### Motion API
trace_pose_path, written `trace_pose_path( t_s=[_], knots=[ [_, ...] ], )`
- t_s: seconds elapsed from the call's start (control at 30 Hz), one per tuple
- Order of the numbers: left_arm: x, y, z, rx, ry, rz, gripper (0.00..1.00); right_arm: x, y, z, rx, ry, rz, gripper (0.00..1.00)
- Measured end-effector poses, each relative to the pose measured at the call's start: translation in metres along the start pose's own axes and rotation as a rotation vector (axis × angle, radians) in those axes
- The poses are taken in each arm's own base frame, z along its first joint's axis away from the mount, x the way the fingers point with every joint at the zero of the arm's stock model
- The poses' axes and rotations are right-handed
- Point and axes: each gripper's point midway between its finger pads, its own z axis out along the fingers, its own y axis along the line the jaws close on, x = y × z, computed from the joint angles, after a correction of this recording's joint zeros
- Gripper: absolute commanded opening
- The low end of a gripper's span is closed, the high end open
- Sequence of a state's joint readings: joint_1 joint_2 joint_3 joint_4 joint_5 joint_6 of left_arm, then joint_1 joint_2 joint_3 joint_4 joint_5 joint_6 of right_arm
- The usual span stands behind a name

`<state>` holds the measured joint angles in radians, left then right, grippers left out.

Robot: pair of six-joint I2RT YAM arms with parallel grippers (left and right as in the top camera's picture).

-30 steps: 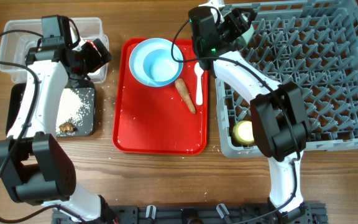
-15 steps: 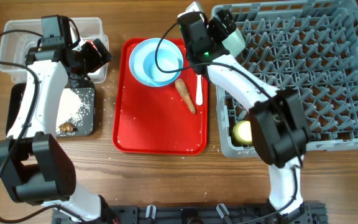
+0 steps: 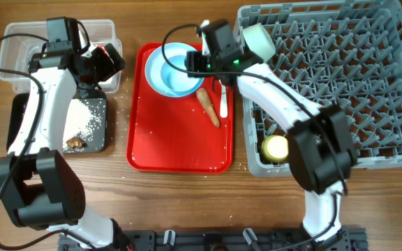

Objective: Sort waste into correct bins and load items into the dishwasher rack
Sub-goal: 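Grasp the green bowl with the right gripper and place it in the rack, then grasp the blue bowl with the right gripper and place it in the rack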

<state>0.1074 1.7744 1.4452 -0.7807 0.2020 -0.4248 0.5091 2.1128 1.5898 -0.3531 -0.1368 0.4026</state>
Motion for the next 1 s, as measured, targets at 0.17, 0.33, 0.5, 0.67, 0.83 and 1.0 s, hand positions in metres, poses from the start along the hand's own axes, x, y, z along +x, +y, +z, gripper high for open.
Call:
trace_pose_path(
  t_s=[0.17, 0.33, 0.5, 0.67, 0.83, 1.0],
  knots=[
    [0.000, 0.000, 0.000, 0.000, 0.000, 0.000, 1.00, 0.020, -0.010, 0.022, 0.009, 0.050, 0.057, 0.36],
    [0.000, 0.000, 0.000, 0.000, 0.000, 0.000, 1.00, 0.033, -0.017, 0.038, 0.024, 0.082, 0.080, 0.18],
    [0.000, 0.000, 0.000, 0.000, 0.000, 0.000, 1.00, 0.035, -0.018, 0.040, 0.025, 0.084, 0.085, 0.04],
    [0.000, 0.000, 0.000, 0.000, 0.000, 0.000, 1.00, 0.030, -0.015, 0.029, 0.025, 0.086, 0.071, 0.05],
    [0.000, 0.000, 0.000, 0.000, 0.000, 0.000, 1.00, -0.066, -0.016, -0.118, 0.136, -0.219, 0.044, 0.04],
    [0.000, 0.000, 0.000, 0.000, 0.001, 0.000, 1.00, -0.088, -0.107, -0.283, 0.678, -0.434, 0.093, 0.04]
  ],
)
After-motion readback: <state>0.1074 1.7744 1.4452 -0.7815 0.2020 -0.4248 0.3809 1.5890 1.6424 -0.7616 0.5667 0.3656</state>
